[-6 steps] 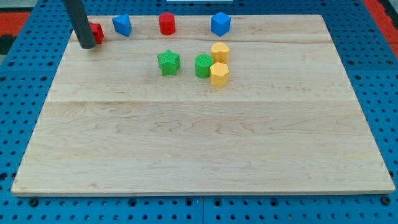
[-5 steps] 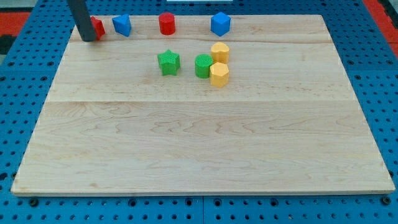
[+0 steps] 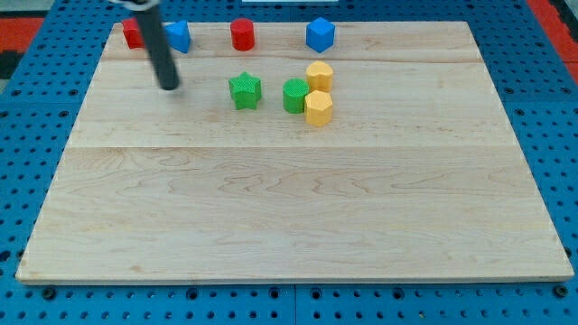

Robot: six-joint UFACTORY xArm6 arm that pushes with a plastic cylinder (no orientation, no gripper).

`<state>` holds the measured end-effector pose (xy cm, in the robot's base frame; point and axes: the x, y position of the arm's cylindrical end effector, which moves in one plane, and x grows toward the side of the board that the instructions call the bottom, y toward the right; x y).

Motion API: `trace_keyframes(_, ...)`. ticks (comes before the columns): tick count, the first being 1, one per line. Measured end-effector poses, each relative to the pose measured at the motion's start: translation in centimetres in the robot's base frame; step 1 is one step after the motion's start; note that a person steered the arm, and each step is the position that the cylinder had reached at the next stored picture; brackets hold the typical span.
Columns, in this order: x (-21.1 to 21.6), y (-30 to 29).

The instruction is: Move the green star to the center of the board

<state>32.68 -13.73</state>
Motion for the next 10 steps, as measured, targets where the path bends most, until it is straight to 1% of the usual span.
trace_keyframes(1, -0.1, 1.1)
trace_keyframes(4, -0.4, 1.3)
trace_keyframes(5, 0.9, 9.4)
trace_keyframes(6, 2.8, 10.6)
trace_keyframes(7, 2.8, 15.4)
trace_keyframes(9, 3.7, 16.0)
trace_keyframes(10, 1.2, 15.0)
